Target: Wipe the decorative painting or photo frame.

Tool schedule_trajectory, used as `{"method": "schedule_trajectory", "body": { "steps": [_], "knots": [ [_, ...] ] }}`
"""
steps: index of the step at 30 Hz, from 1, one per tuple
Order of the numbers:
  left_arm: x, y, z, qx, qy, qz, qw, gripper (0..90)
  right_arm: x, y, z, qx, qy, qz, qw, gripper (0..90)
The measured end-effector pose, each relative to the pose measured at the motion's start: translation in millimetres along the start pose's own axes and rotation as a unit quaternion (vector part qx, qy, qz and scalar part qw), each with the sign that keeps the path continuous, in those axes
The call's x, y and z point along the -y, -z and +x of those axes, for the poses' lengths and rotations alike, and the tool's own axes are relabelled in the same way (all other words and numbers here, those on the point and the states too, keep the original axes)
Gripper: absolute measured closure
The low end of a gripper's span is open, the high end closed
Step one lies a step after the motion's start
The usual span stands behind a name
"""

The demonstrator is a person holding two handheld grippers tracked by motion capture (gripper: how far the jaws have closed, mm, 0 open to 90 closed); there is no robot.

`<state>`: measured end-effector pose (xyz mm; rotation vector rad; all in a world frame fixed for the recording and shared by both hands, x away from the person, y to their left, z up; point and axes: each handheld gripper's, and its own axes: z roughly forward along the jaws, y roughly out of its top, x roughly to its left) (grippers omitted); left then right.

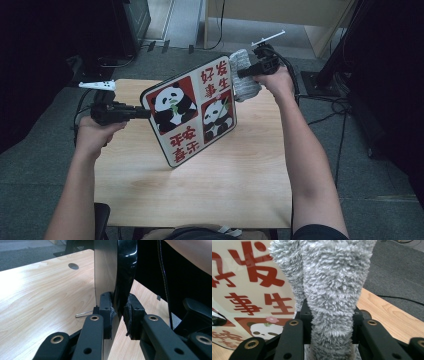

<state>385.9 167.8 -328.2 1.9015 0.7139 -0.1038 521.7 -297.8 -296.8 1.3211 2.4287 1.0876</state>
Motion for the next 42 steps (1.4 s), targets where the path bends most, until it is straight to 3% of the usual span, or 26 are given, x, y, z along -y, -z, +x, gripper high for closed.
{"method": "schedule_trajectory", "body": {
  "steps": [17, 42],
  "knots": [
    [0.0, -0.1, -0.3, 0.000, -0.001, 0.001, 1.0000, 78.2, 14.9, -11.8, -3.3, 0.010, 0.006, 0.000, 0.9999, 67.6],
    [-0.3, -0.4, -0.8, 0.001, -0.002, 0.001, 1.0000, 78.2, 40.4, -31.5, -12.2, 0.013, -0.022, 0.012, 0.9996, 67.5]
  ]
}}
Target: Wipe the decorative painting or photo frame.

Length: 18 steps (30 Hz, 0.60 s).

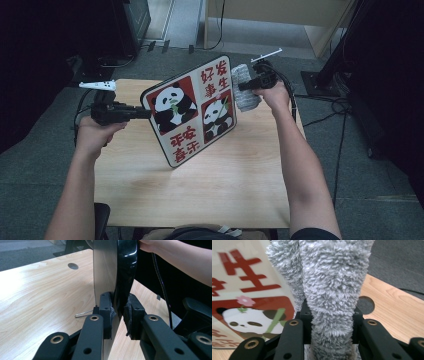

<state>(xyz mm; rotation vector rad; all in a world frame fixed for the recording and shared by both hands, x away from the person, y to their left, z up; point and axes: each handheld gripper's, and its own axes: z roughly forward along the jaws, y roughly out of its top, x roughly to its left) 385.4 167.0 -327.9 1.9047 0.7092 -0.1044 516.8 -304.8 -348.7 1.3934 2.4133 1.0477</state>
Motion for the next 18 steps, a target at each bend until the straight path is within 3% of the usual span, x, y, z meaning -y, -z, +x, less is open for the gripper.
{"method": "schedule_trajectory", "body": {
  "steps": [5, 18],
  "knots": [
    [0.2, 0.7, 0.6, -0.002, 0.000, 0.000, 1.0000, 78.3, 3.8, -3.6, -1.5, 0.007, -0.005, -0.005, 1.0000, 68.1],
    [-0.1, 0.0, 0.5, -0.005, 0.001, -0.003, 1.0000, 78.4, 15.6, -7.9, -0.2, -0.009, -0.001, -0.003, 1.0000, 68.6]
  ]
}}
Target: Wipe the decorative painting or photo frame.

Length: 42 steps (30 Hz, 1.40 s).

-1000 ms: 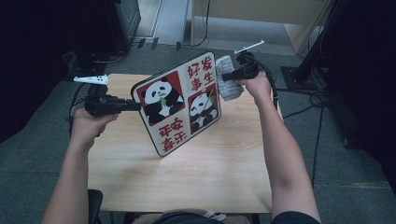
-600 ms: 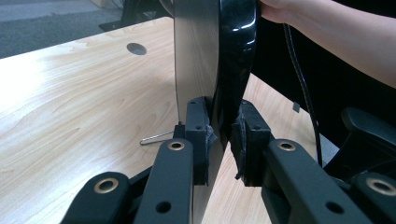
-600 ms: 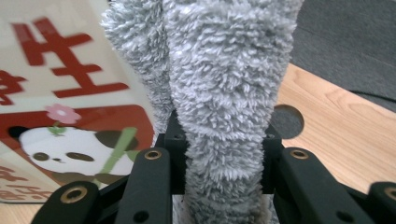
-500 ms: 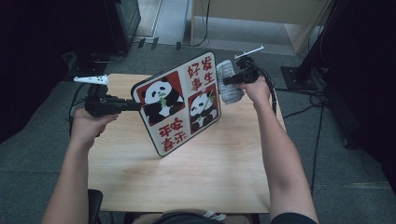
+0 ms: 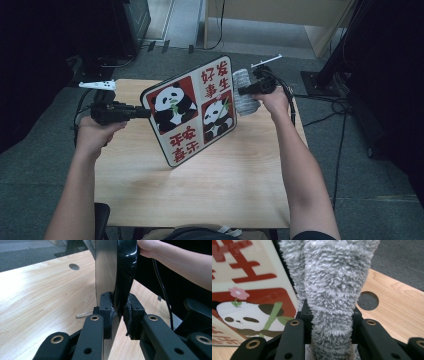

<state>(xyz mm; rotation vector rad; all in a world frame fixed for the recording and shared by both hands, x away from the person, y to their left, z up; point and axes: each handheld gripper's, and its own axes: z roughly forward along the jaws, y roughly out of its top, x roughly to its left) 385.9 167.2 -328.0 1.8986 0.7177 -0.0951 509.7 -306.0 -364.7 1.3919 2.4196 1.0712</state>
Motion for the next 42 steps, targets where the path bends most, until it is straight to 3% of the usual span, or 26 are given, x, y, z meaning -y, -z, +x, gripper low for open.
{"method": "schedule_trajectory", "body": {
  "steps": [32, 37, 42],
  "knots": [
    [1.0, -0.4, 0.5, 0.001, 0.002, -0.002, 1.0000, 78.2, 33.2, -20.1, -2.6, -0.004, -0.022, 0.014, 0.9996, 68.7],
    [1.3, -0.7, 0.8, 0.002, 0.003, -0.004, 1.0000, 78.2, 40.1, -21.9, -3.5, -0.005, -0.023, 0.000, 0.9997, 68.7],
    [1.3, -0.7, 0.5, 0.001, 0.003, -0.004, 1.0000, 78.3, 49.5, -26.4, -4.8, -0.003, -0.028, 0.003, 0.9996, 68.6]
  ]
}}
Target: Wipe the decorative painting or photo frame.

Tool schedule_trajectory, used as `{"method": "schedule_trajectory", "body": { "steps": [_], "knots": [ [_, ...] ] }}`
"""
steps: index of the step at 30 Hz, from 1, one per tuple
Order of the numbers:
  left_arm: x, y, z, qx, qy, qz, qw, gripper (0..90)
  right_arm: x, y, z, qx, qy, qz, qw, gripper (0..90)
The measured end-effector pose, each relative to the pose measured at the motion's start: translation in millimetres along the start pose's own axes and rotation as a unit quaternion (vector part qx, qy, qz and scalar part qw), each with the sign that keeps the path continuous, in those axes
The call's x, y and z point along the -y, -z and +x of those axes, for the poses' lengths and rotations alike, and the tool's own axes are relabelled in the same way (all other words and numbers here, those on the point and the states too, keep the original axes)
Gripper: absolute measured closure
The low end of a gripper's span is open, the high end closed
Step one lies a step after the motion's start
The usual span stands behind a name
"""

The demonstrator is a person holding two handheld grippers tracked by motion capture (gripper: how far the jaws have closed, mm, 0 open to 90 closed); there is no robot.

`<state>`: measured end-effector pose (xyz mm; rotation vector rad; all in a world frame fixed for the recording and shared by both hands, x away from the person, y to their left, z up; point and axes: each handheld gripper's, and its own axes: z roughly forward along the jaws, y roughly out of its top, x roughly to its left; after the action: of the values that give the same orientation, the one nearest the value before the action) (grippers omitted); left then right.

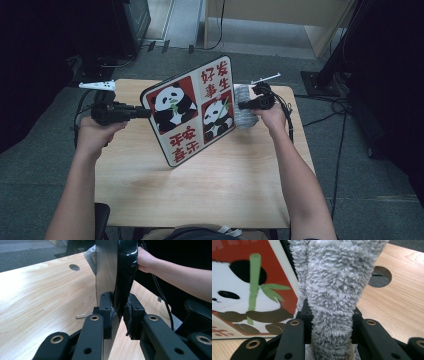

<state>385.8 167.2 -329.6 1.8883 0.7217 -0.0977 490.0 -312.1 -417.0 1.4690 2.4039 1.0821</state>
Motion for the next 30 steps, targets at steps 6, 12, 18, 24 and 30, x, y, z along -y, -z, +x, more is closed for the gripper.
{"method": "schedule_trajectory", "body": {
  "steps": [6, 12, 18, 24, 30],
  "knots": [
    [0.1, 0.0, 0.2, 0.000, 0.000, 0.000, 1.0000, 78.2, 8.0, -6.5, -0.9, 0.007, -0.004, 0.004, 1.0000, 68.6],
    [0.4, 0.0, -0.2, -0.003, -0.004, 0.000, 1.0000, 78.3, 14.4, -11.0, -1.5, 0.011, -0.006, 0.005, 0.9999, 68.6],
    [0.4, 0.0, -1.0, -0.005, -0.003, -0.001, 1.0000, 78.4, 21.7, -16.3, -4.5, 0.013, -0.007, 0.004, 0.9999, 68.6],
    [0.3, 0.0, -1.9, -0.008, -0.003, -0.001, 1.0000, 78.4, 23.8, -11.3, -4.1, 0.026, -0.011, -0.011, 0.9995, 68.7],
    [0.0, 0.1, -2.8, -0.009, -0.002, 0.001, 1.0000, 78.4, 23.2, 8.2, -8.2, 0.043, -0.017, -0.031, 0.9985, 68.7]
  ]
}}
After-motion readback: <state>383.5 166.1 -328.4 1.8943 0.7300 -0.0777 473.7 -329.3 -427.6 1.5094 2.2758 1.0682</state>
